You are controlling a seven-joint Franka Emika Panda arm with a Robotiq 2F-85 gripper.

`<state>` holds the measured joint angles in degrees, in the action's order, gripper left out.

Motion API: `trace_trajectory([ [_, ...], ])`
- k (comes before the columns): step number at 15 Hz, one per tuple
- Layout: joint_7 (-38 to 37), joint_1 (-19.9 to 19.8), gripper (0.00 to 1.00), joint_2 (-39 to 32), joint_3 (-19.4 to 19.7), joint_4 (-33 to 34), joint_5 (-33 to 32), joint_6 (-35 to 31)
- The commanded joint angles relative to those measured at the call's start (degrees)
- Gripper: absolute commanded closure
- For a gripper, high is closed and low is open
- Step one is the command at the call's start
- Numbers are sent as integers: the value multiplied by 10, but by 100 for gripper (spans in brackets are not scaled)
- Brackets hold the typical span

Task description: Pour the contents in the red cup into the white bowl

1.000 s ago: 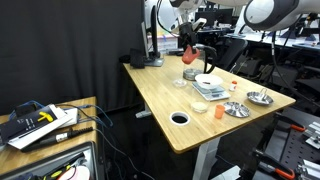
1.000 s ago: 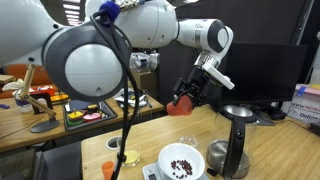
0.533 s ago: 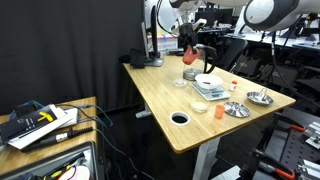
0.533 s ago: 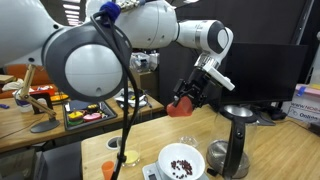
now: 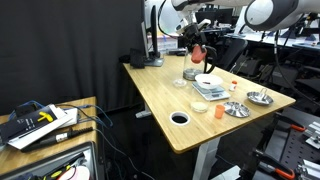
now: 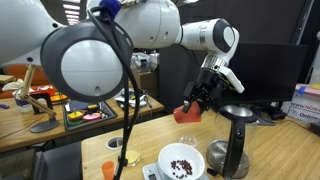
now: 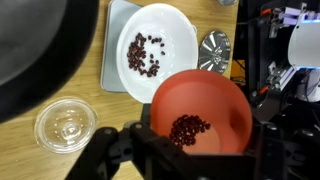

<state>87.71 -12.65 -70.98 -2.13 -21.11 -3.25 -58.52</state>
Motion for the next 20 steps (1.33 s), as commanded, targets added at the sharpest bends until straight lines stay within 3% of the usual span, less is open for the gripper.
trace_trajectory([
  [1, 63, -5, 45, 20, -4, -12, 9, 30],
  [4, 79, -5, 45, 31, -15, -10, 29, 59],
  [11, -2, -28, 45, 31, -49, -13, 119, 109],
  [12, -23, -32, 45, 1, -52, 29, 136, 128],
  [20, -122, -102, 45, -31, -85, -1, 217, 86],
])
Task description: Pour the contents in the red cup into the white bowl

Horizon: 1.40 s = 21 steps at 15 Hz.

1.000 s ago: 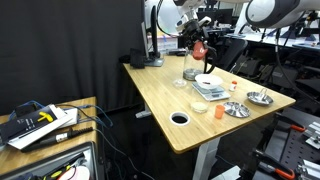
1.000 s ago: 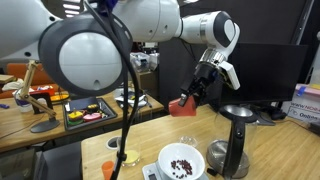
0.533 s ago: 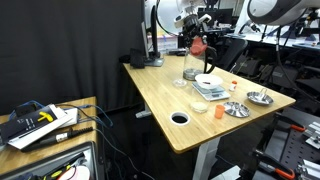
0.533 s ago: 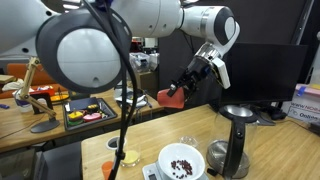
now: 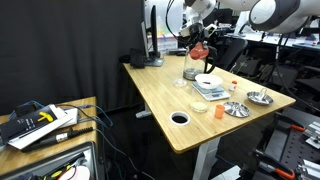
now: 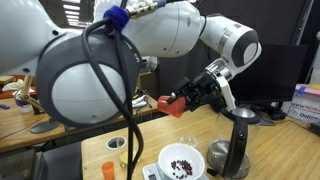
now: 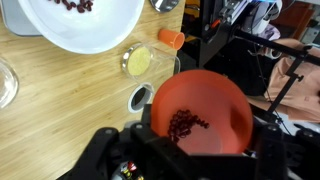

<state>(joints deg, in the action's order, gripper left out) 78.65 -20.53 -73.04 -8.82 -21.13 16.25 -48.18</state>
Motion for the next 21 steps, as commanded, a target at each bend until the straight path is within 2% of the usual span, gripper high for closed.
trace_trajectory([
  [1, -32, -29, 45, -11, -19, 0, 22, -23],
  [21, 3, -54, 45, 0, -27, 2, 16, -56],
])
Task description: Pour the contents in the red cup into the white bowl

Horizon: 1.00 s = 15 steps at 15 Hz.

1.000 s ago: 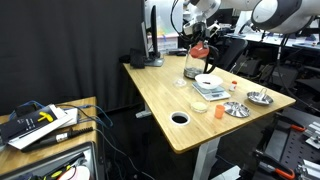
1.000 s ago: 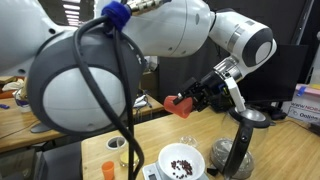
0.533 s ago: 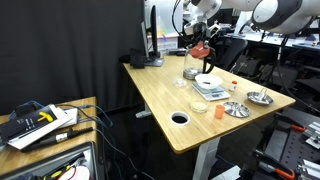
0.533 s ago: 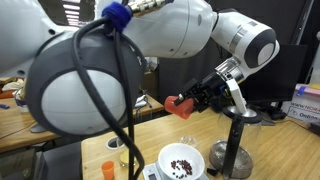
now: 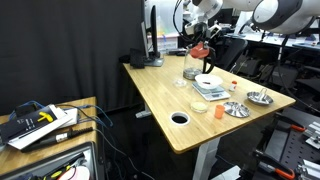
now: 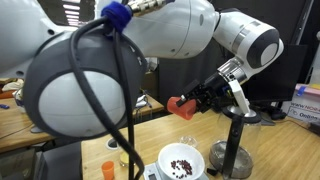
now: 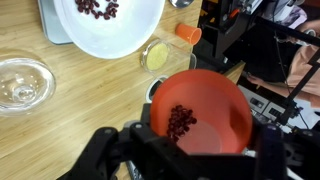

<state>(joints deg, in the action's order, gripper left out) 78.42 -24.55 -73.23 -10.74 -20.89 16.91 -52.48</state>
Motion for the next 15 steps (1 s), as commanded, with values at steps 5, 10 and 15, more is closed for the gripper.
trace_trajectory([
  [5, 12, -32, 45, 1, -8, 0, 10, -17],
  [10, 3, -48, 45, -2, -19, 0, 32, -21],
  [15, 36, -47, 45, -6, -13, 0, 21, -11],
])
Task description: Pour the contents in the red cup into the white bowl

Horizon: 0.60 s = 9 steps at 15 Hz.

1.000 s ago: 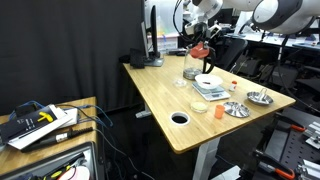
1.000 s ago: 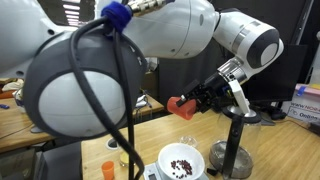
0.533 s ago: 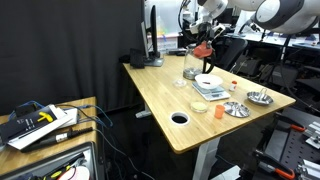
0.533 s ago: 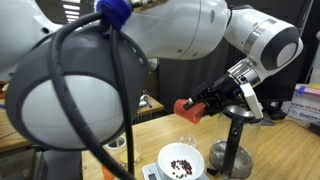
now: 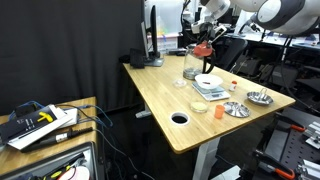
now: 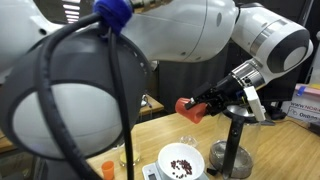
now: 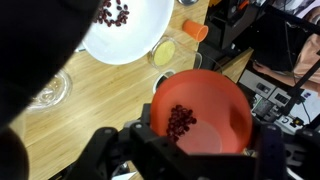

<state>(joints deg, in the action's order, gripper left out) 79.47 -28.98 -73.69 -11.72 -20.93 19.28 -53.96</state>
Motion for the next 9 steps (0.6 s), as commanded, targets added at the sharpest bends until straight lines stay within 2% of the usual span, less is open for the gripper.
trace_trajectory([
  [1, 44, 0, 45, -3, 2, 0, -12, 14],
  [9, 177, 1, 45, -3, 8, -1, -46, 72],
])
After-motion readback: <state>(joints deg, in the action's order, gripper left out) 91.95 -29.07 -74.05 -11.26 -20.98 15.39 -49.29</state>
